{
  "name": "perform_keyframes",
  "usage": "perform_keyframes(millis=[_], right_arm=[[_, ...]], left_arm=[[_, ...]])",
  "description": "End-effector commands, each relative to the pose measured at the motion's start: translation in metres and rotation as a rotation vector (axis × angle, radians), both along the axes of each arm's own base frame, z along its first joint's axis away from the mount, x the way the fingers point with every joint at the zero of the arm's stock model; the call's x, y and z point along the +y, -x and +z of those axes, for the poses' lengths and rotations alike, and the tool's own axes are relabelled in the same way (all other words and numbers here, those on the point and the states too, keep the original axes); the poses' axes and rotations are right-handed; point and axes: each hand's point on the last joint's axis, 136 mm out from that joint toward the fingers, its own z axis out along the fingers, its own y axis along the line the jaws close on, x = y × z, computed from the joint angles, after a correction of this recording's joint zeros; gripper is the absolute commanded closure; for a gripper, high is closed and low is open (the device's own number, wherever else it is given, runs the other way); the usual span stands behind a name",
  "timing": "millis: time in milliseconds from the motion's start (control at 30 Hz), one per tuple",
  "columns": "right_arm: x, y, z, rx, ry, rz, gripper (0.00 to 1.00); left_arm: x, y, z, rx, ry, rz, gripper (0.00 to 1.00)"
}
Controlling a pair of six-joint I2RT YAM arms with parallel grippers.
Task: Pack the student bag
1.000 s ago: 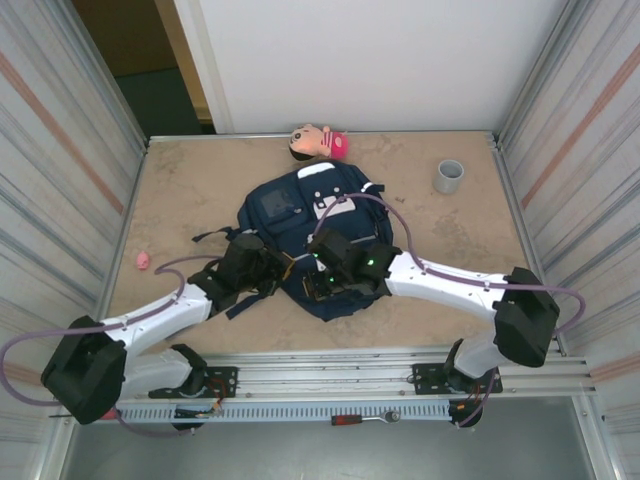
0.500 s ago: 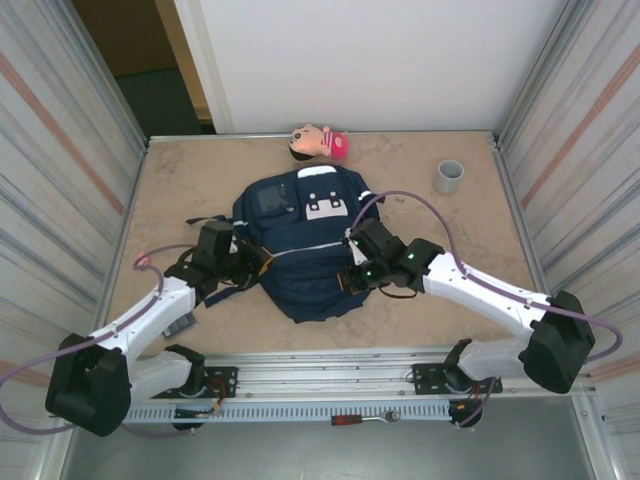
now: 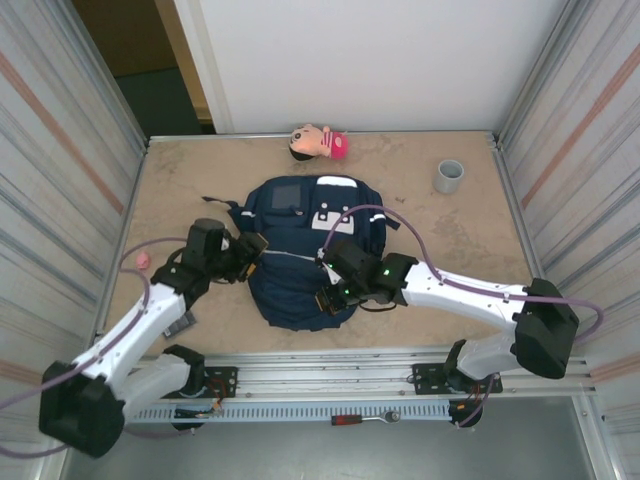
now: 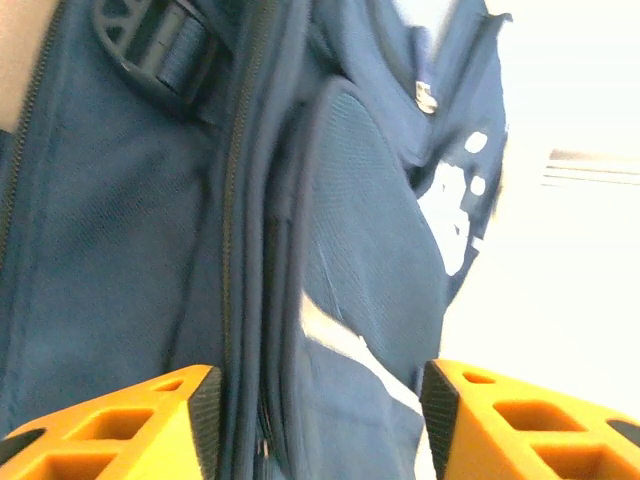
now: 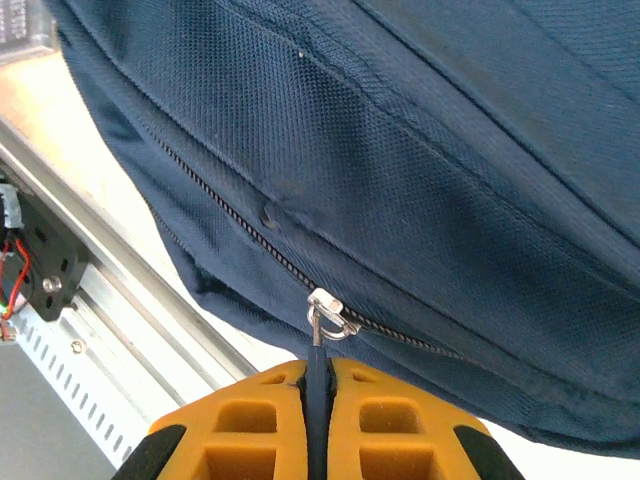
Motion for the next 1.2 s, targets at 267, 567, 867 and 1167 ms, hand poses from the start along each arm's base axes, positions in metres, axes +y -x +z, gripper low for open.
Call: perform_keyframes(millis=[267, 567, 867, 1167], right_arm=[[0.017, -0.006, 0.019, -0.014, -0.066, 0.024, 1.00], [0.008, -0.002, 0.022, -0.006, -0.077, 0.028, 1.00], [-0.073, -0.017, 0.004, 0.056, 0.010, -0.093, 1.00], [-0.082, -0.030, 0.011, 0.073, -0.094, -0.132, 1.00]], left_arm=[[-0.048, 0.049, -0.020, 0.083, 0.059, -0.016, 0.43], [-0.053, 0.037, -0.042, 0.111, 0.013, 0.005, 0.79], [0.022, 0.035, -0.047, 0.112, -0.118, 0.124, 1.00], [0.026, 0.026, -0.021, 0.016, -0.149, 0.027, 0.74]])
